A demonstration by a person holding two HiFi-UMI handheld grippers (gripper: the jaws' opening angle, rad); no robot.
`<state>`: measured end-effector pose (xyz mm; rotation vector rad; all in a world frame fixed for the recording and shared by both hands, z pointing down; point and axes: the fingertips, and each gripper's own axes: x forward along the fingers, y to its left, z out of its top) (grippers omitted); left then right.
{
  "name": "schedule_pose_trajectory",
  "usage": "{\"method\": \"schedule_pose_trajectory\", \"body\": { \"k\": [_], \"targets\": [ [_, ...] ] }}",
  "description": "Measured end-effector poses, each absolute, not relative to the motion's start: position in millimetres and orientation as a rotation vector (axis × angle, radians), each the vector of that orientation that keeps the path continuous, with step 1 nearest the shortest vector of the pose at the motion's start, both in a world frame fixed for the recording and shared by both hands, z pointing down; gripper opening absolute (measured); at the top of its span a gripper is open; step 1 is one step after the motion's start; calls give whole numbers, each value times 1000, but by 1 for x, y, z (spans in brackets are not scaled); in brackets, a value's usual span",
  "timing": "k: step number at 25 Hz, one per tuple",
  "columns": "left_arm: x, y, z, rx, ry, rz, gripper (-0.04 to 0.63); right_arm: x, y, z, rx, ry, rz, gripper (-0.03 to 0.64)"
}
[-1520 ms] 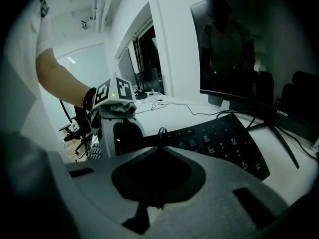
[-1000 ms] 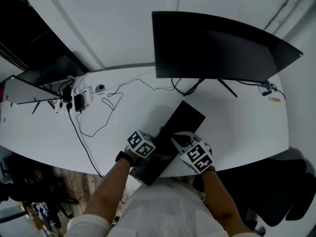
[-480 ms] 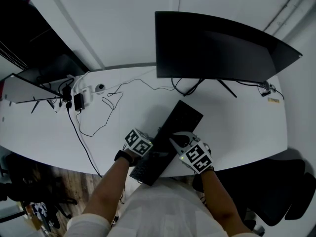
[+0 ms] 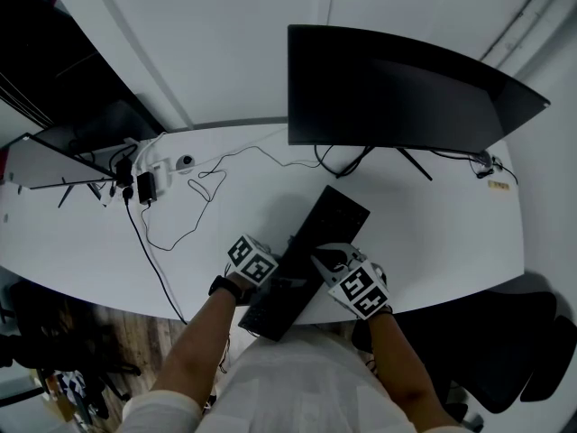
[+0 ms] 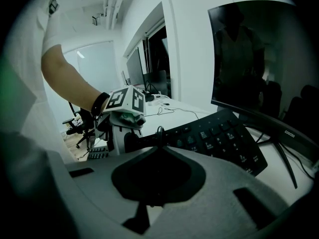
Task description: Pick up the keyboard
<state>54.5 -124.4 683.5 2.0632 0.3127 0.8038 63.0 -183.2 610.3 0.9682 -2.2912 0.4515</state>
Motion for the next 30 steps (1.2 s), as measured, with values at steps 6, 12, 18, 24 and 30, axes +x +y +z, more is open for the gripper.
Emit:
{"method": "schedule_pose_trajectory", "body": {
  "k": [6, 12, 18, 24, 30],
  "targets": [
    [54, -115, 672, 2028, 330, 760, 77, 62, -181, 605, 960, -2297, 417, 21],
    [52, -116, 662, 2047, 298, 763, 69, 57, -179, 592, 940, -2307, 361, 23],
    [55, -117, 645, 2050, 260, 721, 64, 58, -181, 575, 959, -2328, 336, 38],
    [59, -120, 629, 2072, 202, 671, 63, 63, -178, 562, 975, -2320, 299, 71],
    [60, -127, 613, 2132, 118, 628, 63, 74, -174, 545, 1041, -2350, 297, 94]
  ]
}}
